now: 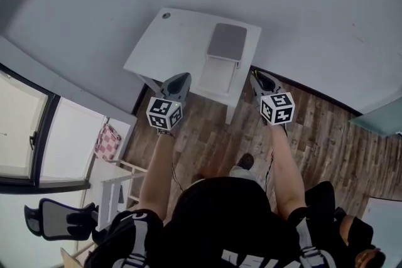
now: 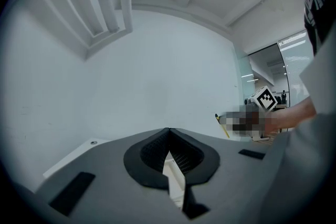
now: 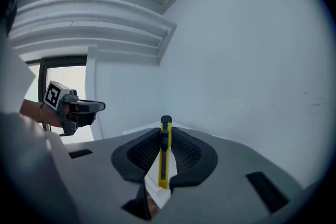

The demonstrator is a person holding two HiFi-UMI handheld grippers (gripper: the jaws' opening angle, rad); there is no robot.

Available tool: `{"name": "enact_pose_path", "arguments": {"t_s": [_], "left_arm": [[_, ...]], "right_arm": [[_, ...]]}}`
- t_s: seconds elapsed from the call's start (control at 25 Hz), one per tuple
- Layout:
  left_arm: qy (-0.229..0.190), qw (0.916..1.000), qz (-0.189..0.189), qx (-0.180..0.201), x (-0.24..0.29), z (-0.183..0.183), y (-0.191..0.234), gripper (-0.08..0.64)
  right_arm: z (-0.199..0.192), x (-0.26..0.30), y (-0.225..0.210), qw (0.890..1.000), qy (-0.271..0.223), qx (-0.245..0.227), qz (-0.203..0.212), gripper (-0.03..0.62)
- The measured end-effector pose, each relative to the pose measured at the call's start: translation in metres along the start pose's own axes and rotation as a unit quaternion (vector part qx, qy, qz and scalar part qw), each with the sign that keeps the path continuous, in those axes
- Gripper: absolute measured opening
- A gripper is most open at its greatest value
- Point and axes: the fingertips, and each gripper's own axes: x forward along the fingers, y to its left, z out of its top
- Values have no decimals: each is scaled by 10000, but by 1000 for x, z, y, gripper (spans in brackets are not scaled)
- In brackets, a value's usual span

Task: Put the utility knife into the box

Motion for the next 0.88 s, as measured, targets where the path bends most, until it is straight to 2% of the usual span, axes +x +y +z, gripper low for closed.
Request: {"name": "enact_pose_path", "arguments": {"t_s": [0.88], "left_arm": [[61,9939,1079,-219,39,-2,-15,23]], "right_arm": [[1,53,-53,9914,179,-158,1287,81]]}}
